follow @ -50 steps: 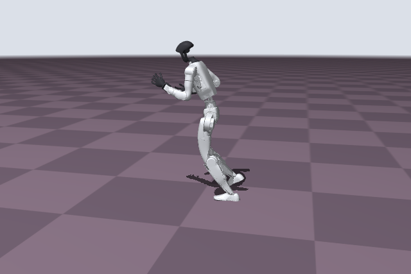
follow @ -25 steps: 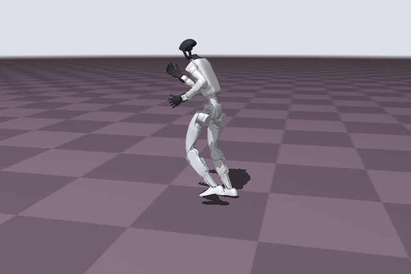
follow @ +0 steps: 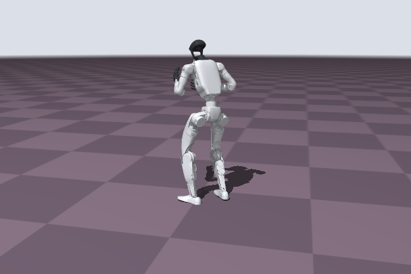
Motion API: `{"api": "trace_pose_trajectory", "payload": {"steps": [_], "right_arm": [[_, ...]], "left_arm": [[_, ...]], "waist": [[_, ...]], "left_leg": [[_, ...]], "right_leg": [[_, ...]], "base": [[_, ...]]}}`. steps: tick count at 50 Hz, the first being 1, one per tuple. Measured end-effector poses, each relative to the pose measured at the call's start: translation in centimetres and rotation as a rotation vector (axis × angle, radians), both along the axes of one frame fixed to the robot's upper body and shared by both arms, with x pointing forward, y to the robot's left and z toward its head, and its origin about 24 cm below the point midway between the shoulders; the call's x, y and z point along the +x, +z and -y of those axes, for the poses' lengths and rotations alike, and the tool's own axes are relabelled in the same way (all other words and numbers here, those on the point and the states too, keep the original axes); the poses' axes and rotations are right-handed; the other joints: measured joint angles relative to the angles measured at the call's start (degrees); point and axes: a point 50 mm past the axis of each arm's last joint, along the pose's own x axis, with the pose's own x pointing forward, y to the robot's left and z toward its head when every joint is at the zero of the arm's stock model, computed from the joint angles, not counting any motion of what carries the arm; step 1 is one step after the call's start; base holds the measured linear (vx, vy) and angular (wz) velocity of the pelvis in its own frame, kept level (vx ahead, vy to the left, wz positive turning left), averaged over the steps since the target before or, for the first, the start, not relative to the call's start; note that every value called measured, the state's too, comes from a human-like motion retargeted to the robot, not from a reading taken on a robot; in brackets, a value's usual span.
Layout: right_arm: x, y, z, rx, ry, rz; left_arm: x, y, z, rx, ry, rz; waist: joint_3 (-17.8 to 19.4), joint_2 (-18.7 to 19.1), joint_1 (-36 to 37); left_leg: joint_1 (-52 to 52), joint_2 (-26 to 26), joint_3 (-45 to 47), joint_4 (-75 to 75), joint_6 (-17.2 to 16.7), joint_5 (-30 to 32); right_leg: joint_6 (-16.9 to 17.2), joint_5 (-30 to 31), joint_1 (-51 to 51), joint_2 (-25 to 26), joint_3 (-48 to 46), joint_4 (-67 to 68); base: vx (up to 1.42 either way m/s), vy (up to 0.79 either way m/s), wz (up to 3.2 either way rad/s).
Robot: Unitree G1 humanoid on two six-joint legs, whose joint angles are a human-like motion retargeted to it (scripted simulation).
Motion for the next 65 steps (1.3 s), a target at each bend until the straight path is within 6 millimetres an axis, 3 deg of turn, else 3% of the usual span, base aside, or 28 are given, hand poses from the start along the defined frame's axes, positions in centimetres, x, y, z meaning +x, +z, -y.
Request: {"api": "trace_pose_trajectory", "payload": {"steps": [2, 5, 7, 8, 10, 12, 13, 16, 20, 22, 24, 27, 29, 33, 35, 37, 40, 43, 45, 47, 49, 52, 55, 58, 60, 62, 63, 65], "right_arm": [[0.2, -1.3, 1.8, -0.083, -0.087, -0.058], [0.1, -3.8, 3.9, -0.169, -0.21, -0.163], [-0.6, -6.2, 5.3, -0.181, -0.316, -0.258], [-0.9, -7.4, 6.2, -0.181, -0.417, -0.31], [-1.4, -9.5, 6.8, -0.184, -0.544, -0.37], [-0.5, -10.6, 5.4, -0.139, -0.514, -0.403], [0.1, -10.4, 4.4, -0.145, -0.501, -0.362], [2.6, -6.2, 0.7, -0.046, -0.353, -0.172], [2.4, 1.3, -2.9, 0.232, -0.149, 0.057], [1.5, 4.7, -3.8, 0.364, -0.096, 0.171], [0.2, 7.5, -4.9, 0.501, 0.003, 0.238], [-1.6, 11.0, -6.1, 0.611, 0.119, 0.372], [-2.6, 12.7, -7.0, 0.62, 0.181, 0.458], [-4.2, 14.0, -8.7, 0.531, 0.293, 0.586], [-3.8, 13.4, -8.9, 0.416, 0.269, 0.633], [-2.5, 11.0, -8.4, 0.325, 0.274, 0.541], [0.6, 4.5, -6.4, 0.197, 0.088, 0.244], [1.5, -2.6, -1.6, 0.009, -0.262, 0.012], [0.0, -4.9, 1.9, -0.007, -0.355, -0.115], [-1.4, -5.4, 4.5, 0.017, -0.339, -0.212], [-2.4, -5.4, 6.1, -0.054, -0.342, -0.236], [-3.0, -5.3, 8.1, -0.216, -0.379, -0.243], [-3.0, -6.3, 9.8, -0.29, -0.416, -0.329], [-3.2, -8.4, 10.1, -0.308, -0.455, -0.383], [-2.7, -10.1, 9.4, -0.275, -0.478, -0.427], [-0.8, -10.9, 7.7, -0.229, -0.463, -0.43], [0.6, -10.5, 6.4, -0.195, -0.45, -0.395], [3.7, -7.0, 3.5, -0.122, -0.403, -0.223]], "left_arm": [[-0.4, 1.0, 0.3, 0.026, -0.053, 0.027], [-0.6, 0.5, 0.8, 0.065, -0.122, -0.005], [-0.5, -0.9, 1.5, 0.078, -0.145, -0.052], [-0.2, -1.6, 1.7, 0.046, -0.127, -0.088], [1.6, -3.6, 0.9, 0.134, 0.133, -0.115], [2.0, -7.0, 0.9, 0.127, 0.035, -0.291], [2.1, -9.2, -0.4, 0.126, 0.115, -0.372], [-0.4, -14.6, -4.7, -0.034, 0.206, -0.613], [-5.4, -18.1, -8.3, -0.134, 0.219, -0.801], [-6.8, -18.7, -9.4, -0.076, 0.219, -0.854], [-7.9, -18.9, -10.0, -0.09, 0.177, -0.907], [-9.2, -18.2, -11.0, -0.029, 0.151, -0.915], [-9.5, -17.8, -11.2, -0.015, 0.133, -0.914], [-8.4, -17.2, -10.4, -0.008, 0.072, -0.893], [-6.8, -16.8, -9.1, 0.054, 0.029, -0.848], [-5.0, -16.6, -7.4, 0.192, -0.018, -0.785], [-1.4, -15.6, -4.1, 0.439, 0.003, -0.616], [1.3, -9.4, 0.3, 0.498, 0.085, -0.253], [1.2, -3.1, 2.3, 0.386, 0.123, 0.016], [-0.1, 2.5, 3.2, 0.202, 0.127, 0.215], [-2.1, 5.7, 3.3, 0.036, 0.083, 0.341], [-4.5, 7.6, 3.0, -0.152, -0.083, 0.403], [-5.3, 7.9, 3.3, -0.16, -0.189, 0.389], [-3.7, 5.7, 4.6, -0.022, -0.188, 0.308], [-1.7, 2.6, 5.1, 0.085, -0.153, 0.169], [0.2, -1.9, 4.1, 0.166, -0.055, -0.025], [0.7, -4.6, 2.9, 0.182, 0.0, -0.133], [0.1, -9.6, -0.1, 0.134, 0.071, -0.36]], "waist": [[-2.6, -0.3, -5.1], [-5.0, -2.3, -9.8], [-6.6, -3.6, -9.3], [-7.0, -3.6, -8.3], [-6.4, -3.2, -5.3], [-3.1, -2.8, -3.5], [-2.4, -3.1, -2.8], [-0.6, -6.0, -2.3], [-2.6, -11.1, 2.8], [-2.6, -12.4, 6.6], [-2.4, -13.4, 11.1], [-2.4, -14.4, 16.8], [-2.0, -14.3, 19.4], [0.0, -12.7, 19.8], [2.3, -10.3, 18.0], [1.9, -8.4, 15.8], [-0.2, -7.2, 12.7], [0.0, -5.2, 10.0], [0.0, -3.5, 5.8], [0.0, -1.2, 0.3], [-1.3, 0.9, -5.3], [-3.2, 3.5, -13.1], [-2.8, 3.4, -17.9], [-3.5, 1.9, -16.8], [-3.8, 2.5, -13.8], [-2.7, 3.6, -10.6], [-2.0, 3.6, -9.0], [0.2, 3.5, -6.4]], "left_leg": [[2.7, -1.0, 2.2, -3.1, -1.1, 3.2], [6.8, -3.6, 4.6, -2.7, -1.7, 5.5], [6.3, -3.3, 4.2, 6.1, -0.7, 3.9], [4.8, -2.5, 2.8, 12.4, -0.4, 3.2], [1.9, -2.2, -2.4, 24.4, 0.1, 3.0], [0.6, -5.8, -10.9, 34.8, -0.8, 2.3], [-0.5, -7.6, -13.6, 40.7, -2.3, 1.0], [-2.0, -12.8, -17.2, 54.2, -3.1, -3.2], [-7.9, -13.6, -13.3, 64.6, 4.6, -11.4], [-10.2, -12.5, -11.3, 64.2, 9.1, -13.4], [-12.3, -11.6, -9.4, 60.9, 11.3, -13.7], [-14.2, -11.5, -7.8, 49.9, 10.6, -12.9], [-13.5, -11.1, -7.3, 38.6, 8.7, -11.8], [-8.8, -9.9, -6.9, 11.3, 7.0, -8.8], [-5.1, -9.7, -9.4, -0.3, 6.5, -6.1], [-6.4, -8.5, -11.9, 2.3, 6.0, -7.8], [-11.5, -6.8, -12.4, 15.3, 6.5, -16.9], [-10.0, -5.5, -11.5, 19.2, 4.7, -21.3], [-6.9, -5.2, -11.3, 16.8, 2.8, -21.4], [-1.5, -5.2, -10.9, 8.0, 1.2, -17.9], [3.4, -4.5, -9.9, -1.0, -0.7, -12.7], [8.5, -3.9, -8.7, -9.8, -2.9, -3.9], [13.2, -5.7, -9.3, -12.4, -3.8, 3.3], [11.1, -6.5, -9.6, 0.5, -2.4, 3.9], [5.9, -5.6, -10.1, 14.9, -0.4, 3.2], [1.2, -5.3, -11.6, 28.0, 1.2, 1.1], [-0.9, -5.5, -12.1, 33.3, 1.8, -0.5], [-3.8, -6.5, -12.9, 39.8, 3.7, -3.2]], "right_leg": [[2.0, 4.1, -0.7, -0.1, -5.8, -14.7], [4.2, 11.7, 0.4, -0.7, -17.9, -32.6], [3.1, 12.7, -1.7, -2.0, -22.2, -29.2], [2.5, 11.2, -2.2, -1.8, -22.1, -27.4], [0.2, 6.2, -2.6, 0.1, -16.3, -23.1], [-2.3, 4.6, 1.5, 4.4, -7.2, -24.7], [-2.6, 3.3, 1.2, 5.5, -3.0, -20.7], [-2.7, 3.9, 6.6, 9.0, 9.5, -20.7], [2.4, 7.6, 10.4, 9.4, 24.3, -19.6], [3.2, 11.6, 14.7, 8.1, 30.7, -24.4], [5.0, 15.1, 17.7, 6.6, 36.6, -27.1], [8.2, 19.3, 20.8, 4.4, 43.6, -29.8], [8.5, 21.2, 23.1, 3.3, 47.3, -31.7], [9.0, 21.0, 26.5, 3.6, 49.8, -30.0], [7.6, 18.8, 28.0, 6.0, 47.7, -24.1], [9.9, 17.0, 23.1, 9.5, 40.2, -8.1], [12.7, 20.2, 9.3, 9.3, 25.8, 18.8], [7.2, 17.7, -0.5, 2.7, 13.7, 34.0], [3.9, 11.2, -4.9, 0.8, 8.9, 36.4], [1.3, 7.0, -8.0, 1.9, 7.0, 30.7], [0.5, 6.0, -10.4, 3.5, 5.8, 20.0], [1.1, 8.8, -10.4, 3.4, 1.8, -3.9], [2.9, 12.9, -4.7, 0.7, -5.3, -29.2], [5.0, 13.7, -3.3, -2.1, -8.1, -31.0], [3.5, 9.8, -3.4, -1.9, -6.1, -26.8], [1.0, 4.7, -3.0, -0.5, -2.6, -21.8], [0.0, 2.6, -2.7, 0.1, -0.7, -19.3], [-1.4, 0.9, 1.1, 1.8, 3.0, -19.6]], "base": [[0.45, -0.13, -1.47], [0.51, -0.15, -1.86], [0.58, -0.13, -2.47], [0.55, -0.11, -2.9], [0.49, -0.1, -3.45], [0.43, -0.06, -4.13], [0.46, -0.03, -4.46], [0.47, -0.05, -4.46], [0.52, -0.04, -3.99], [0.53, 0.0, -3.29], [0.52, 0.03, -3.12], [0.51, 0.13, -2.83], [0.49, 0.19, -2.4], [0.49, 0.27, -1.39], [0.52, 0.33, -0.44], [0.56, 0.31, -0.02], [0.56, 0.24, 0.1], [0.58, 0.17, -0.09], [0.62, 0.1, 0.04], [0.62, 0.03, -0.11], [0.66, -0.04, -0.39], [0.75, -0.14, -0.39], [0.81, -0.23, -0.33], [0.85, -0.23, -0.66], [0.81, -0.18, -1.17], [0.8, -0.13, -1.69], [0.82, -0.1, -1.9], [0.84, -0.08, -1.91]]}}
